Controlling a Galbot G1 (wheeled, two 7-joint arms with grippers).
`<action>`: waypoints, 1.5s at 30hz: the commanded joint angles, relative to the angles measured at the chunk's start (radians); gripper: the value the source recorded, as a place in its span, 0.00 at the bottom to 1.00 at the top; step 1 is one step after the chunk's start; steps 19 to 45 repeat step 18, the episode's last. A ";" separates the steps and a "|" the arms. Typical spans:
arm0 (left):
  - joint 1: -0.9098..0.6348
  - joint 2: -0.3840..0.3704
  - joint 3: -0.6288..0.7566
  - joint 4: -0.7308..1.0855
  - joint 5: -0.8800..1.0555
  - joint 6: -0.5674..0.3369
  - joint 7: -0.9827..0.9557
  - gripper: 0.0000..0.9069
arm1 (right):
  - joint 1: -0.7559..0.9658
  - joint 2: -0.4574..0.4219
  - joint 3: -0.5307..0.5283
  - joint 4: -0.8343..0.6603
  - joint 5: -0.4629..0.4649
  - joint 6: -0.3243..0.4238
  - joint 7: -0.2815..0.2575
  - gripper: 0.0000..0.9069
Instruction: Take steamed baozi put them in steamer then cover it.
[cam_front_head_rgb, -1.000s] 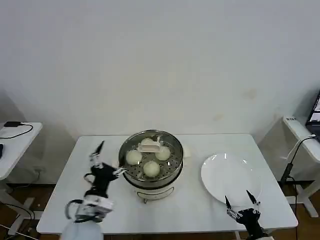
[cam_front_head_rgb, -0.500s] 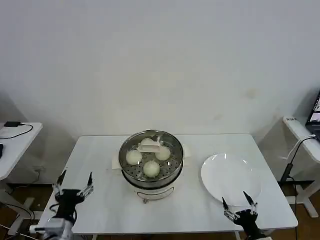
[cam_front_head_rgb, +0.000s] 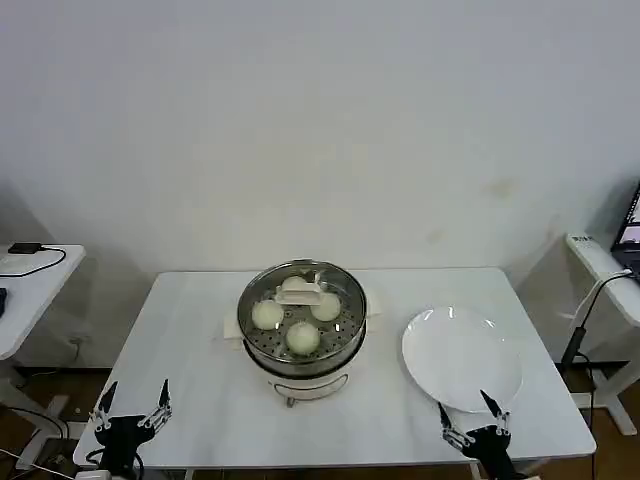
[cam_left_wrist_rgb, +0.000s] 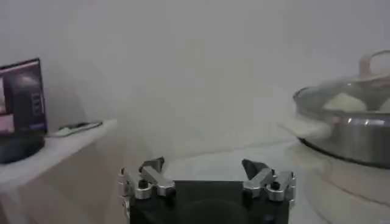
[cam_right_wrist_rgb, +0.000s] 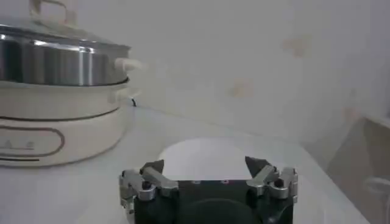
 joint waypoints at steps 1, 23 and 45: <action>0.035 -0.014 0.017 0.036 -0.019 -0.033 -0.001 1.00 | -0.042 -0.057 -0.085 0.103 0.107 -0.121 0.027 1.00; 0.029 -0.045 0.042 0.042 -0.022 -0.032 -0.027 1.00 | -0.081 -0.180 -0.171 0.134 0.133 -0.086 0.097 1.00; 0.029 -0.045 0.042 0.042 -0.022 -0.032 -0.027 1.00 | -0.081 -0.180 -0.171 0.134 0.133 -0.086 0.097 1.00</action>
